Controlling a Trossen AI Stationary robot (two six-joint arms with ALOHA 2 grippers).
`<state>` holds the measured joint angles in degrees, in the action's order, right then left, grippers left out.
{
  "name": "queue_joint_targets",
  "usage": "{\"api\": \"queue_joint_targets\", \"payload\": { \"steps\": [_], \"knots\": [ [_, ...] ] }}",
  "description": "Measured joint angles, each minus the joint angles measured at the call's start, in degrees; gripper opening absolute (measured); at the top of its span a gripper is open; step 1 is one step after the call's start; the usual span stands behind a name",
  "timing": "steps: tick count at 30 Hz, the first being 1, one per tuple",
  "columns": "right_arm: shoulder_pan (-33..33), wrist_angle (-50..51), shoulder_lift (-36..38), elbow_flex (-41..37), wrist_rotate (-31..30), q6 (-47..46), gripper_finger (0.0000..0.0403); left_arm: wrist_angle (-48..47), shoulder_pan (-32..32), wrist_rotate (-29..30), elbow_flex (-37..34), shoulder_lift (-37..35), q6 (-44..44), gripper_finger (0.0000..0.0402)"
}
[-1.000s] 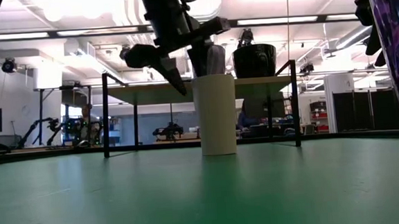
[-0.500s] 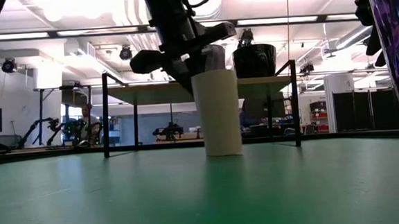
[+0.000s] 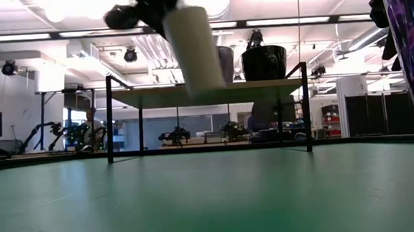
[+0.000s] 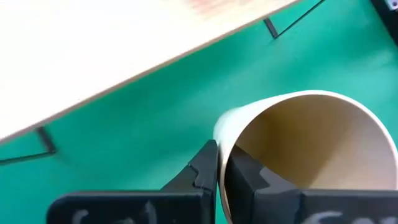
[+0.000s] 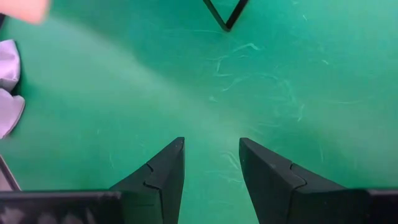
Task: Stack small to large cups/mugs on shelf
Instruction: Put the white cup on the shelf
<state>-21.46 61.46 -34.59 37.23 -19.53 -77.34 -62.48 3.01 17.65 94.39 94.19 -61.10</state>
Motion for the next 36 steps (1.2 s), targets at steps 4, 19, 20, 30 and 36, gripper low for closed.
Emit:
{"api": "queue_joint_targets", "payload": {
  "steps": [4, 19, 20, 30, 36],
  "knots": [
    [0.0, 0.3, 0.0, 0.0, 0.0, 0.0, 0.0146, -1.6, -0.2, -0.1, -0.3, -4.8, 0.0, 0.0001],
    [0.0, -3.0, -1.6, 0.0, 0.0, -2.2, 0.0146, -8.6, -12.0, 3.7, -0.5, -12.6, 5.0, 0.0],
    [0.0, -3.4, -1.8, 0.0, 0.0, -2.2, 0.0146, -8.5, -13.0, 3.4, -0.4, -12.3, 5.9, 0.0],
    [0.0, -4.0, -3.9, 0.0, 0.0, -3.0, 0.0146, -3.1, -19.9, 0.5, 0.8, -10.1, 13.3, 0.0],
    [0.0, -4.1, -4.8, 0.0, 0.0, -3.1, 0.0146, -2.9, -23.7, 0.1, 0.9, -8.9, 16.6, 0.0]
  ]
}}
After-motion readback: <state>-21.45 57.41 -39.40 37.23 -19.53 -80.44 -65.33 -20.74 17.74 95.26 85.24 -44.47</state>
